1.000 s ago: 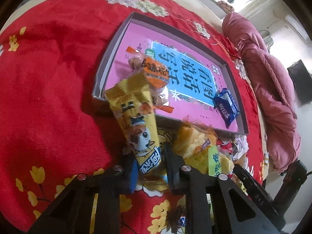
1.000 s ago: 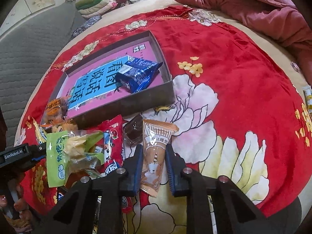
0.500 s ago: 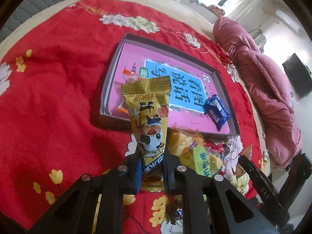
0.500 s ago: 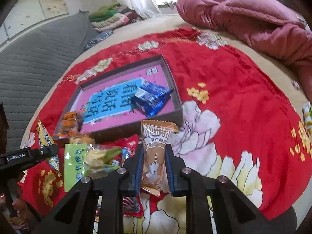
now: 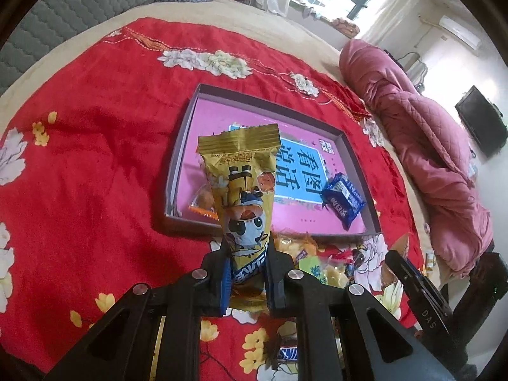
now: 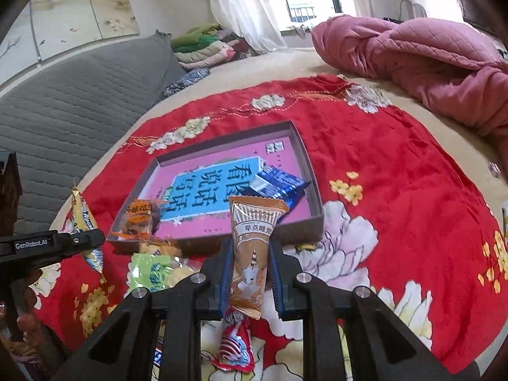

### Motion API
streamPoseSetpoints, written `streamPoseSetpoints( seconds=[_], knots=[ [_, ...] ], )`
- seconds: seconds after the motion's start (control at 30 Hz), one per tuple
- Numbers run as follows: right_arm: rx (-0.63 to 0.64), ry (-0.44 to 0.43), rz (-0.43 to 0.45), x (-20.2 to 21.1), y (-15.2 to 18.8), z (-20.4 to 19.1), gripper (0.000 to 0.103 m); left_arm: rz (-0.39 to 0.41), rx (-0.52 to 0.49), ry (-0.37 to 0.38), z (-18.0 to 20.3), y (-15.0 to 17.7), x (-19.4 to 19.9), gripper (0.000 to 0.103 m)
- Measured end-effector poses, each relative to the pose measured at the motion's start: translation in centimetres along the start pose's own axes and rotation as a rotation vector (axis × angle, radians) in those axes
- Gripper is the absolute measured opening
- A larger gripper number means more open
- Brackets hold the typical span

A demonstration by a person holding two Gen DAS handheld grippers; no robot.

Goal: Organize snacks
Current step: 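Carry beige packet over box with right tool while left tool carries yellow bar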

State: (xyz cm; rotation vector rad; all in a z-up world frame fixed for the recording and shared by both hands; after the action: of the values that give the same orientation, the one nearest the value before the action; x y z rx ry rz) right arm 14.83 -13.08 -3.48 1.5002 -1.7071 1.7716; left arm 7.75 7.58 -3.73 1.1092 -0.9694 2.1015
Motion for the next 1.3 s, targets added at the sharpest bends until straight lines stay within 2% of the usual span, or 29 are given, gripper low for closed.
streamPoseSetpoints(
  seconds=[0.37,1.3],
  knots=[
    [0.011,-0.017,0.037,-1.0,-1.8,-0.8,0.021,0.014,-0.017,0.001,1.2,-1.5,-0.7,0.017],
    [-0.044,-0.002,0.077,-4.1,-4.8,1.9,0.021,0.005,-0.053,-0.012,4.5,-5.4,-4.4,0.017]
  ],
)
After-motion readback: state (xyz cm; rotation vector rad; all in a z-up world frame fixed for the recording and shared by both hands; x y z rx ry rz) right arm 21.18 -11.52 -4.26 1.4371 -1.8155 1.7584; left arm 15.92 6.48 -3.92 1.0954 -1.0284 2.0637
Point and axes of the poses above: each gripper's, at about its wrist camera, not at the fingertips, and x roughly against the way its jaws point, z to its right, y to its underside, the point moved 5 cm from there along -x, roughly the way its jaws point, and after that the axes turned 10 degrees about -z, right-handed, at the moved point
